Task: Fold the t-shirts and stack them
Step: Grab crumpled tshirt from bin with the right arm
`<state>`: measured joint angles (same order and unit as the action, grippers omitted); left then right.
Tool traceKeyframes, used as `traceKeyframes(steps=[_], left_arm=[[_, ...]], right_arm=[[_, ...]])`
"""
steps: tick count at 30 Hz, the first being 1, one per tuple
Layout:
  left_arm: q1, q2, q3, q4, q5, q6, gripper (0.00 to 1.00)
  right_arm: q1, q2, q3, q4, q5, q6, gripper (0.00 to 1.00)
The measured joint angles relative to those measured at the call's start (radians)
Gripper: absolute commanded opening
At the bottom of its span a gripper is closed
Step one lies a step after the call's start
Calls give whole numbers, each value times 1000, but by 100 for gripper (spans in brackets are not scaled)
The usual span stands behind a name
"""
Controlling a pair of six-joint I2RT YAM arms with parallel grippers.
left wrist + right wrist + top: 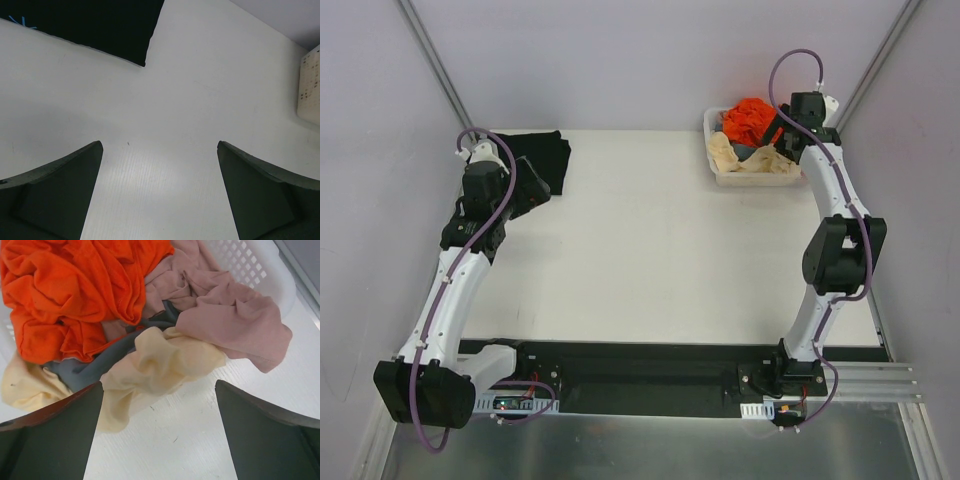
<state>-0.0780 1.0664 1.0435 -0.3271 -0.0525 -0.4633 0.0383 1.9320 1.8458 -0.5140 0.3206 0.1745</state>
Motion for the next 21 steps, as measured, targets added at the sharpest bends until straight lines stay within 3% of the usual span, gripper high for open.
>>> traceKeyframes(steps=[4, 7, 8, 10, 11, 13, 21], left_arm=[[0, 1, 0, 0, 2, 0, 99], [0, 1, 0, 0, 8, 0, 99], [0, 1, 0, 0, 10, 0, 99], [0, 2, 0, 0, 16, 0, 99], [0, 2, 0, 0, 18, 0, 99], [0, 2, 0, 0, 19, 0, 99], [0, -14, 0, 0, 26, 0, 99]], right_arm=[[-32, 47, 21, 8, -56, 51, 95], [-34, 115, 64, 23, -105, 79, 85], [-34, 136, 73, 30, -124, 91, 67], [-34, 174, 85, 40, -159, 112, 46], [-34, 186, 85, 46, -176, 125, 29], [-34, 196, 85, 50, -198, 143, 19], [-40, 118, 49, 97, -251, 129, 10]])
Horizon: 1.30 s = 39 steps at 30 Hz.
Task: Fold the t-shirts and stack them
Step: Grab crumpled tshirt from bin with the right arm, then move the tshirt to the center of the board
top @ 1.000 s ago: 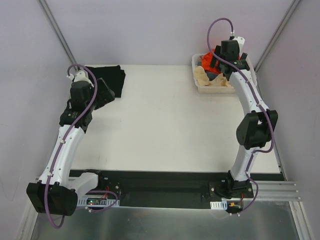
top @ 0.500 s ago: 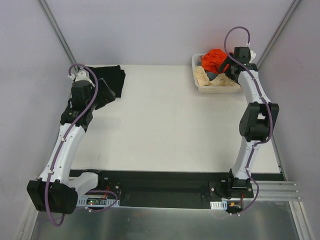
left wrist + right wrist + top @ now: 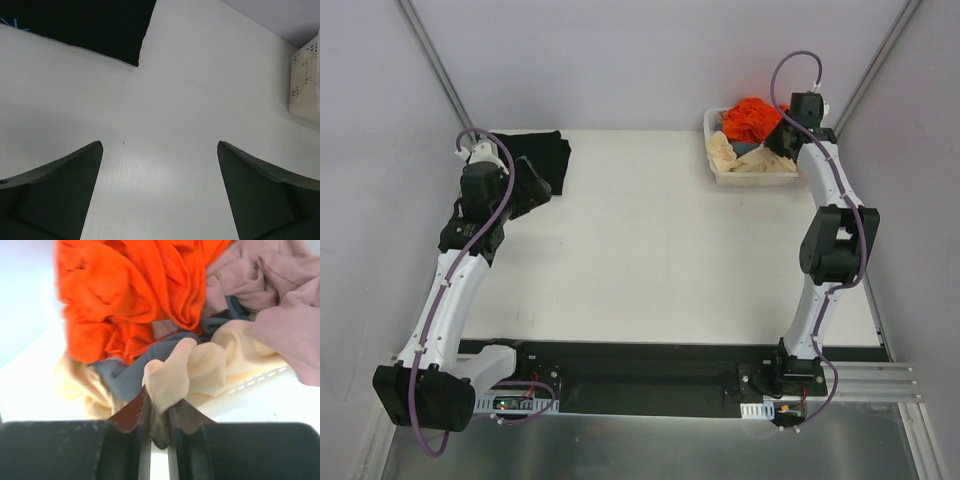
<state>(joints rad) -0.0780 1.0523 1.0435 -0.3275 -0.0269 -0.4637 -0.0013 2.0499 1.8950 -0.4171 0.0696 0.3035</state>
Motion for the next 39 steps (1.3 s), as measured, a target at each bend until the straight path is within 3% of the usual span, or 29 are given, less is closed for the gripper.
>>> traceKeyframes(steps=[5, 11, 20, 30, 39], left_arm=[[0, -7, 0, 0, 4, 0, 99], [0, -17, 0, 0, 16, 0, 99], [0, -53, 0, 0, 18, 0, 99], [0, -54, 0, 1, 27, 0, 99], [0, -62, 0, 1, 27, -1, 99]], right_arm=[[0, -124, -11, 12, -20, -41, 2], [0, -256, -1, 96, -112, -85, 2], [1, -274, 106, 160, -244, -92, 5], [6, -333, 109, 272, -339, -60, 5], [107, -453, 109, 322, -425, -51, 6]])
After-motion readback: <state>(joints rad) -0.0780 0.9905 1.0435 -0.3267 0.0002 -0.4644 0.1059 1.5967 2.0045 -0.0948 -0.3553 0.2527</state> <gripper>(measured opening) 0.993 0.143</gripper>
